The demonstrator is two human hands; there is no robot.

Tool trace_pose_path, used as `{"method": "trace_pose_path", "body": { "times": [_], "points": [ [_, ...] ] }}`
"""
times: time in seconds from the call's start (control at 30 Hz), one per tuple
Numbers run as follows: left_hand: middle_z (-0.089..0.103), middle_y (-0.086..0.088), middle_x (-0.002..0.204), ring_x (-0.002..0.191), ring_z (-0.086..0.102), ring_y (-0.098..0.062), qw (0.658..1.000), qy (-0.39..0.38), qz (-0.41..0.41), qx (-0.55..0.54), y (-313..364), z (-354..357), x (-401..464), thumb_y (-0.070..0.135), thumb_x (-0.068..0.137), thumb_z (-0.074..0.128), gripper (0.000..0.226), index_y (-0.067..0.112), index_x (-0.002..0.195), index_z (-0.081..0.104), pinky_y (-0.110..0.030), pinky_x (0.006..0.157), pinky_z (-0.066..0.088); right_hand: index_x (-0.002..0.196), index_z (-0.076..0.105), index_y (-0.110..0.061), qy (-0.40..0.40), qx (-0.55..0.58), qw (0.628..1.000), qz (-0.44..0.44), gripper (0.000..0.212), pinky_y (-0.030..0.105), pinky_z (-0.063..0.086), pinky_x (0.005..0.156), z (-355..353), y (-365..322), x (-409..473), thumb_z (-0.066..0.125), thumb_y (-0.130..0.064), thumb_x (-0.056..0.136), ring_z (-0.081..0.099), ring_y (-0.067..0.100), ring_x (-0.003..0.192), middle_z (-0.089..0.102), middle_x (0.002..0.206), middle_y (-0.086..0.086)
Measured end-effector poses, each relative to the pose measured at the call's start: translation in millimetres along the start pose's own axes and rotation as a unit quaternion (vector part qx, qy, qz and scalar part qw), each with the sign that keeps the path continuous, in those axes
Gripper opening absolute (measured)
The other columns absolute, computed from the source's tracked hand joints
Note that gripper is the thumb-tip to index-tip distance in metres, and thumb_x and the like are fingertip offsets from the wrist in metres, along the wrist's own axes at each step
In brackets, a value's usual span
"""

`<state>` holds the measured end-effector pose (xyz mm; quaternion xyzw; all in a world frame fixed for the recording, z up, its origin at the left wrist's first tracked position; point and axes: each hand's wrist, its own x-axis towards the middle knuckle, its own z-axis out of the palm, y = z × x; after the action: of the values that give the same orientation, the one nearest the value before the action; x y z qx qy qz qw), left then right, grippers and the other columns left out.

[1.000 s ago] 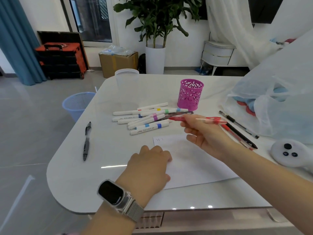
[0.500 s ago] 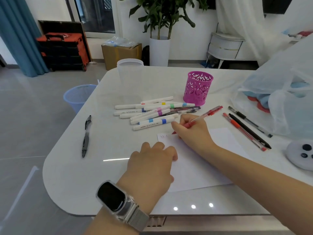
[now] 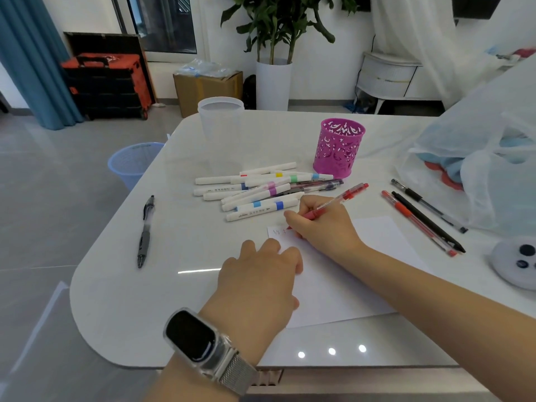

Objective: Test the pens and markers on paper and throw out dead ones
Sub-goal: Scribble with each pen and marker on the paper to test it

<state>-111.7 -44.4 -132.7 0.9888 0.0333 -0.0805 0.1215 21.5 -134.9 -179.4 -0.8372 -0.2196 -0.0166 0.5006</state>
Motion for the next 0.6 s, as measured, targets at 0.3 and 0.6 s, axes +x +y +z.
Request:
{"method": "trace_pose_path", "body": {
  "times": [0.3, 0.6],
  "points": [
    [0.034, 0.01, 0.136, 0.121, 0.031, -0.018, 1.0, -0.012, -0.006, 0.001, 0.1, -0.8, 1.7, 0.036, 0.089, 0.057, 0.04, 0.039, 0.124, 0.039, -0.029, 0.081, 0.031, 0.059, 0.048, 0.003, -0.006, -0.005, 1.0, 0.006, 0.024, 0.033, 0.05, 0.059, -1.3, -0.7, -0.4, 0.063, -0.007, 0.074, 0.054, 0.011, 0.052, 0.061, 0.053, 0.011],
    [0.035, 0.01, 0.134, 0.12, 0.032, -0.018, 1.0, -0.011, -0.004, -0.001, -0.2, -0.1, 3.6, 0.037, 0.088, 0.057, 0.04, 0.039, 0.124, 0.039, -0.029, 0.081, 0.032, 0.053, 0.044, -0.005, -0.005, 0.006, 1.0, 0.003, 0.027, 0.038, 0.054, 0.063, -2.1, 1.0, 1.4, 0.062, -0.005, 0.073, 0.055, 0.012, 0.05, 0.053, 0.047, 0.007]
  ]
}}
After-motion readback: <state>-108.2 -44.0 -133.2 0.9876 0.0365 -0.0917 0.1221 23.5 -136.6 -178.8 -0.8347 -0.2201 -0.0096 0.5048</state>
